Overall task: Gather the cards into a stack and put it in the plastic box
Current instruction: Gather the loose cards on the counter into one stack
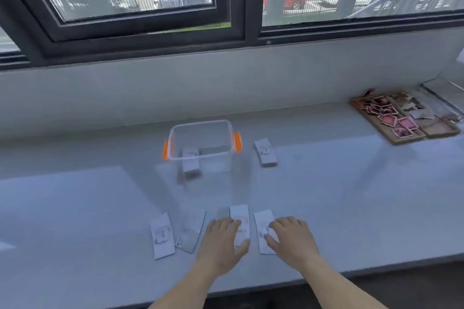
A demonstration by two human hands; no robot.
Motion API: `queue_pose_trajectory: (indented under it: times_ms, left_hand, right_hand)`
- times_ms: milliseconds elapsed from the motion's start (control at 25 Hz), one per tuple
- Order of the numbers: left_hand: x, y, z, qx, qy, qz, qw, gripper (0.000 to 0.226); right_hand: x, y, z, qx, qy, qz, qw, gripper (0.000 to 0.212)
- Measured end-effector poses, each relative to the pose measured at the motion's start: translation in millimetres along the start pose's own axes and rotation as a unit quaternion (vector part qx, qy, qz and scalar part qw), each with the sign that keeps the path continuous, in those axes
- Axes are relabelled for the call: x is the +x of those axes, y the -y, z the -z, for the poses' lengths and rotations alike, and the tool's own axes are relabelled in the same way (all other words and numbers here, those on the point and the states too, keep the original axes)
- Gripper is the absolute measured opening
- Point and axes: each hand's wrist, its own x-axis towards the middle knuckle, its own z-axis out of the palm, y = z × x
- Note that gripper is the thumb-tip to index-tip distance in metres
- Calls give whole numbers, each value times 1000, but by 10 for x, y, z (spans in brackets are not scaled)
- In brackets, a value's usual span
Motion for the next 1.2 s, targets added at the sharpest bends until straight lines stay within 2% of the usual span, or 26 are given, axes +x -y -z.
queue_pose_trajectory:
  times_ms: [240, 560, 760, 880, 1120, 1200]
  left_hand:
    - [-150, -271, -292, 35, 21, 12, 999, 68]
    - [-168, -425, -259, 37, 21, 59, 997, 55]
    - [28, -259, -131, 39, 35, 56, 997, 50]
    - [252, -121, -18, 41, 49, 41, 997, 57]
    - [654, 85, 125, 69, 98, 12, 993, 99]
    - [742, 130, 125, 78, 122, 3, 990, 107]
  right_hand:
    - [-140, -192, -159, -34, 26, 13, 999, 44]
    - [-206, -333, -215, -23, 51, 38, 998, 39]
    - [-64, -303, -169, -14, 66, -2, 998, 42]
    - [43, -229, -148, 3, 85, -46, 995, 46]
    - [260, 11, -142, 34, 91, -134, 986, 73]
    - [323, 93, -161, 59, 93, -171, 979, 78]
